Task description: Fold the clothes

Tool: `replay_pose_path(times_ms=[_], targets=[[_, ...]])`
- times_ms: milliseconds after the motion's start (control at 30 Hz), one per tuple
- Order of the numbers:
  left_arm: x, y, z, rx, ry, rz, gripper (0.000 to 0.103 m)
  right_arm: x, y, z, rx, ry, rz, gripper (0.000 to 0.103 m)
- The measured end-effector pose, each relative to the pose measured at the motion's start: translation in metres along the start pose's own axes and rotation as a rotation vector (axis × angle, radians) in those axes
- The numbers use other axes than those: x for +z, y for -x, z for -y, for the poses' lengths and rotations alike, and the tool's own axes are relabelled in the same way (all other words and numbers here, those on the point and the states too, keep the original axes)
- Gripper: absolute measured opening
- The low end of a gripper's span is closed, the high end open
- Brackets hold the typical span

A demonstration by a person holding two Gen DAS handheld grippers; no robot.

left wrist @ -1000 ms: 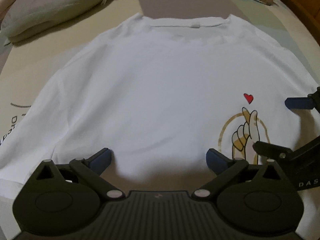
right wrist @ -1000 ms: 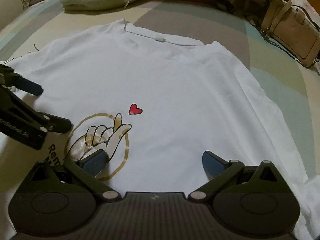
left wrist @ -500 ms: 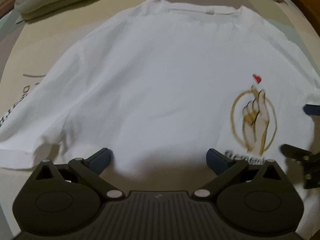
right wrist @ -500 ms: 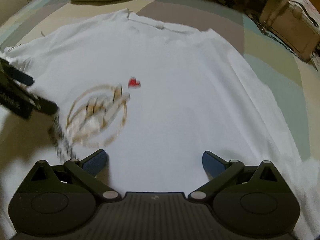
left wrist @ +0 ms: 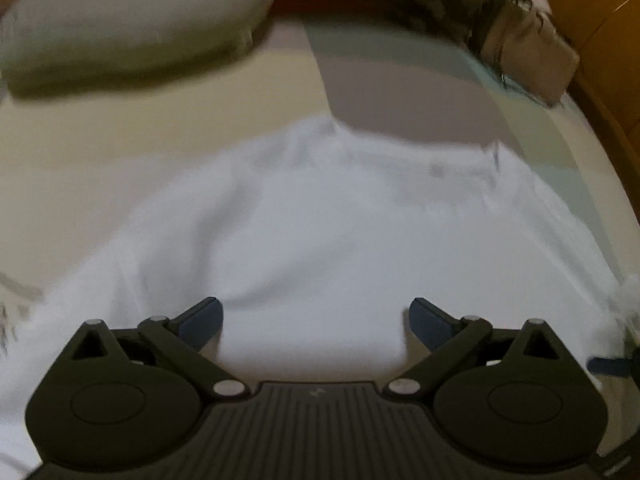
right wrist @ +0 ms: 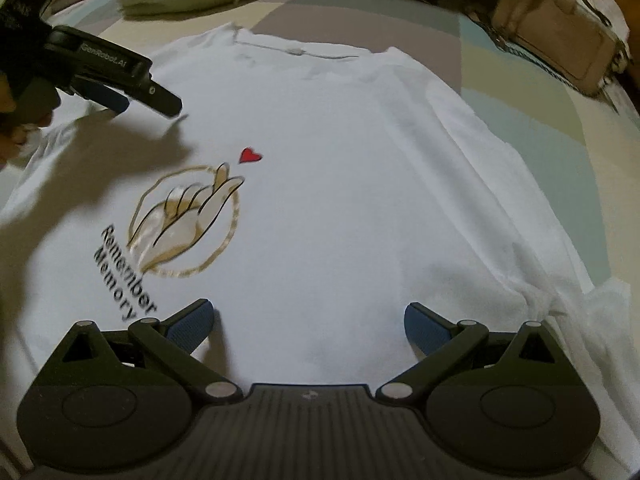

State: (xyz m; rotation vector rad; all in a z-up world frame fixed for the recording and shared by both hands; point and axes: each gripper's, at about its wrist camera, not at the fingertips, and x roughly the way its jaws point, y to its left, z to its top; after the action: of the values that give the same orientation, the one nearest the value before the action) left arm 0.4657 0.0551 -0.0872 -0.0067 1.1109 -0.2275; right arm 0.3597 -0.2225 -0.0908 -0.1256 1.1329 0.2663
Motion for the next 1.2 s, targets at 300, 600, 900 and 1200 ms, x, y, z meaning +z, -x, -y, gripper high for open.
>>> replay_pose_path(times_ms=[300,600,900,1200], targets=[[0.039,0.004,-0.021,0.019,-0.003,0.033,0.098,0.011,0.004,0.006,0.001,-0.041,0.029,0.103],[0.059,-0.008,0.015,-0.125,-0.127,0.048,0.096,0.087,0.023,0.067,-0.110,0.031,0.215,0.102],[0.047,-0.013,0.029,-0.156,-0.236,0.026,0.096,0.119,-0.036,0.132,-0.055,0.052,0.079,0.056],[0.055,-0.025,0.029,-0.110,-0.259,0.027,0.096,0.122,-0.043,0.126,-0.040,0.142,0.082,0.006]])
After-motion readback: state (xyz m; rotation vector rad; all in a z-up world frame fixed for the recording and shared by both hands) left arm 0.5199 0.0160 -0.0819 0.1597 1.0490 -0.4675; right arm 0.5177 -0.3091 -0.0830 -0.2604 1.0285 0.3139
